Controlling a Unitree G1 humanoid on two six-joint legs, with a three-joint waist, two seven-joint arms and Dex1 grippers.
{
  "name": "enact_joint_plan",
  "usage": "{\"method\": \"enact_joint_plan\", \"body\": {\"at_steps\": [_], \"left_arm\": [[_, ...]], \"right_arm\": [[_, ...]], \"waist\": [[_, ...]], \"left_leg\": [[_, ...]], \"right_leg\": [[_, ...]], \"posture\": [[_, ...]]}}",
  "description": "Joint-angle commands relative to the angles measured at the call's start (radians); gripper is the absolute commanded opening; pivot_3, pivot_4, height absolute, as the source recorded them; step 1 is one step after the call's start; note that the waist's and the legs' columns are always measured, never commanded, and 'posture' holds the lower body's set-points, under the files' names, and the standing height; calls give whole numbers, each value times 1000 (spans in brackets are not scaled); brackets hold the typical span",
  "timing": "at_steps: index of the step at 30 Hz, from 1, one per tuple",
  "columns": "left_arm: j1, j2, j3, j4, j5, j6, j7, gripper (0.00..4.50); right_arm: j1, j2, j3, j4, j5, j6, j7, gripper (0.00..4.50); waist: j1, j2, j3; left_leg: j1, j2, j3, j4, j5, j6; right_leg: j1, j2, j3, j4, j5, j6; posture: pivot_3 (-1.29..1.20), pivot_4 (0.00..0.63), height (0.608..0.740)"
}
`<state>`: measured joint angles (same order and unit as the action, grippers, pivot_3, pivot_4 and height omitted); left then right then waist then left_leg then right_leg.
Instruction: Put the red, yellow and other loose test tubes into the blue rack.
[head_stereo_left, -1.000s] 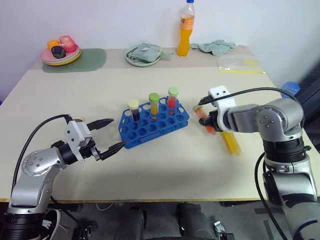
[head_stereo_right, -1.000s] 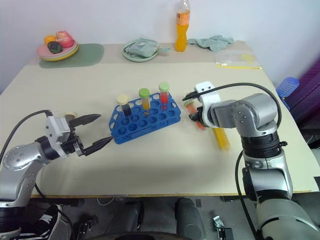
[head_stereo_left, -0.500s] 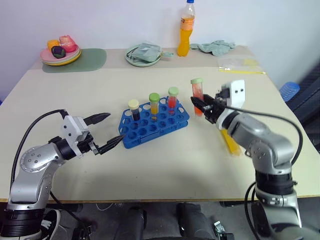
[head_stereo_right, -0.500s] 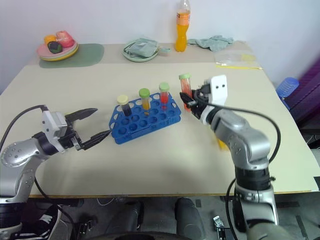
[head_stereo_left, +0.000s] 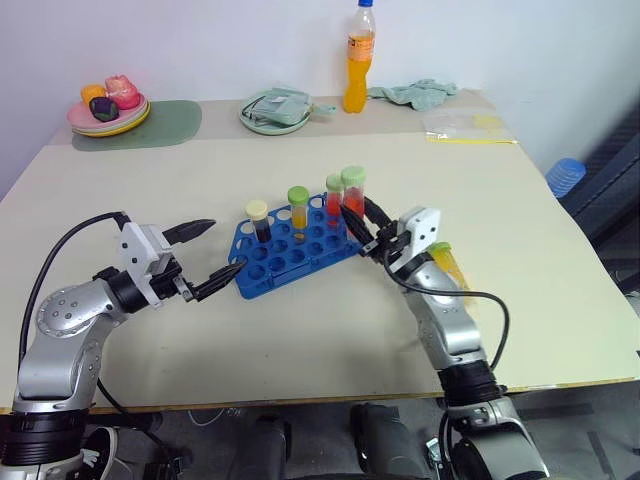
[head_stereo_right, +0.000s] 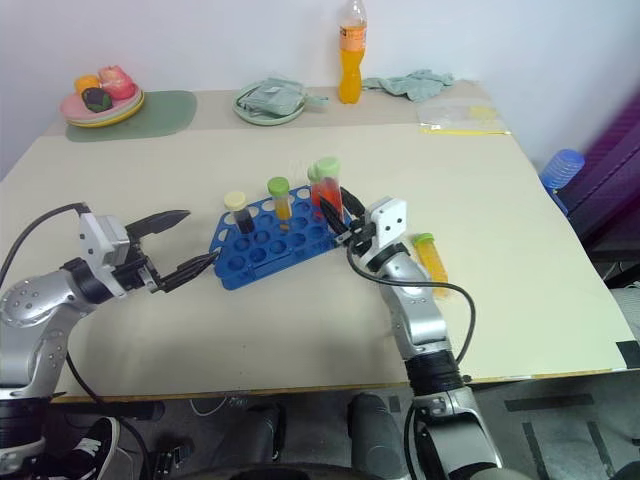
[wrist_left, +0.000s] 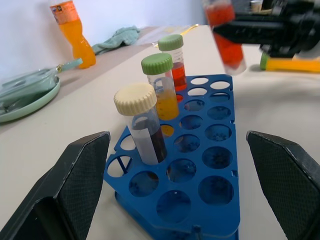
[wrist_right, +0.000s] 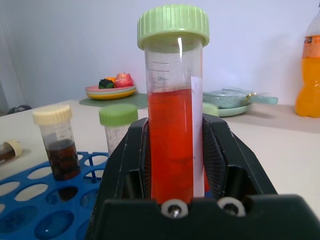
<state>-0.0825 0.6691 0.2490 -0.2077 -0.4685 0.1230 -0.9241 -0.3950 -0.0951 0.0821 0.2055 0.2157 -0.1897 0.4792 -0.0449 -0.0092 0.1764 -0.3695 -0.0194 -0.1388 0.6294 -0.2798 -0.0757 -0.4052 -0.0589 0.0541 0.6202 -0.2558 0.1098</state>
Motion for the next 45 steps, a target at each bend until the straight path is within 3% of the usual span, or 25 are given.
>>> {"method": "enact_joint_plan", "body": {"at_steps": [1,23,26,30,31,36,45], "left_arm": [[1,17,32,-20,-16,-1,0,4500],[20,39,51,-59,-25,25,7,4500],[18,41,53,-61,-27,28,9,4500],[19,43,53,-62,-26,25,11,4500],[20,42,53,-62,-26,25,13,4500],[27,36,50,-66,-26,23,17,4500],[43,19,44,-78,-19,7,28,4500]], "right_arm": [[-37,27,-10,63,-31,-110,-18,1258],[-104,100,-56,350,-53,-273,-65,1258],[-101,105,-58,355,-49,-280,-58,2317],[-88,94,-55,332,-49,-284,-36,4307],[-84,88,-54,315,-55,-282,-37,4464],[-64,45,-45,204,-76,-238,-38,4464],[29,-196,-132,-264,20,102,0,4464]], "waist": [[1,0,0],[-1,0,0],[-2,0,0],[-2,0,0],[-2,0,0],[0,0,0],[2,0,0]], "left_leg": [[0,0,0,0,0,0],[4,0,0,0,0,-1],[6,0,0,0,0,-1],[6,0,0,0,0,-1],[6,0,0,0,0,-1],[6,0,0,0,0,-1],[6,0,0,0,0,-1]], "right_leg": [[0,0,0,0,0,0],[0,0,1,8,0,0],[0,1,1,10,0,-1],[1,1,1,10,-1,-2],[1,1,1,10,-1,-2],[1,1,1,10,-1,-2],[1,0,1,10,-2,-3]], "posture": [[0,150,740],[0,150,740],[0,150,740],[0,150,740],[0,150,740],[0,150,740],[0,150,740]]}}
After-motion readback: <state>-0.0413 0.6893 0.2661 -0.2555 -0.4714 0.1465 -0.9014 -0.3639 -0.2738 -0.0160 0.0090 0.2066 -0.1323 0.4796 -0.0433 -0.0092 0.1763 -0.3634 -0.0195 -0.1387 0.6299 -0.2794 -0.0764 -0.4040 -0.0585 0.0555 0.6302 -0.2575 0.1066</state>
